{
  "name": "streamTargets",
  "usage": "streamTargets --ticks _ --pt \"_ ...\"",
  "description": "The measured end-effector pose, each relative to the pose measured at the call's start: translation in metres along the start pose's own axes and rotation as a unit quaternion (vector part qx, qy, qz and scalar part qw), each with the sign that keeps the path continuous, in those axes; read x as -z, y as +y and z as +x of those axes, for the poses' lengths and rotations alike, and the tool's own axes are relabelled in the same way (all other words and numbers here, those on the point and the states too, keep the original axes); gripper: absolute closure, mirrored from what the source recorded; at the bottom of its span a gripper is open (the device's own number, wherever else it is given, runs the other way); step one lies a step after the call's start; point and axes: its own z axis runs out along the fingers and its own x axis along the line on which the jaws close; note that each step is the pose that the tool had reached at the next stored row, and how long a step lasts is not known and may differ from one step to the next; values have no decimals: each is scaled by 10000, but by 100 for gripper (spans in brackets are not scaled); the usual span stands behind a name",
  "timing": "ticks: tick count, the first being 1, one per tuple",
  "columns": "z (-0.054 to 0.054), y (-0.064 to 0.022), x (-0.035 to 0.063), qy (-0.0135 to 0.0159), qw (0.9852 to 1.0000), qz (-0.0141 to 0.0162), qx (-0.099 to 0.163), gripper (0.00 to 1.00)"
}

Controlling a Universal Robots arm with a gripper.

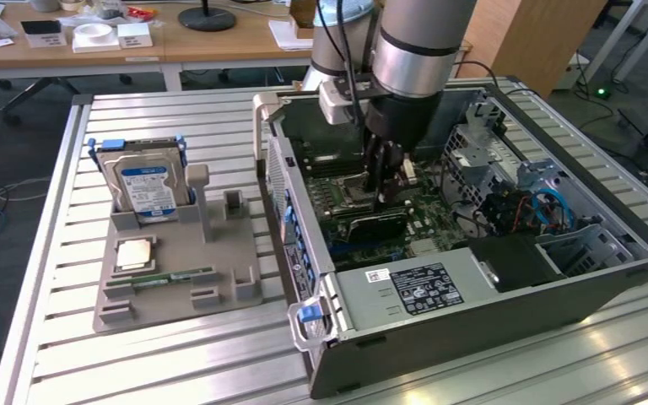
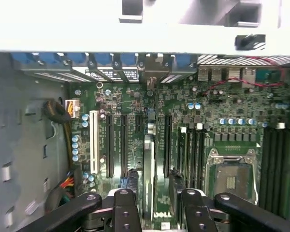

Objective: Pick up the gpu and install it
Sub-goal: 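Insert the gpu into the slot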

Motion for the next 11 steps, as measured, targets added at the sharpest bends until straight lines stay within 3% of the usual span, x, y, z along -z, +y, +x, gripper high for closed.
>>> streamTargets --ticks 7,8,11 --pt "-4 -5 223 0 10000 0 0 61" --pt "-8 -10 415 0 10000 0 0 61" --pt "-8 -10 415 0 10000 0 0 61"
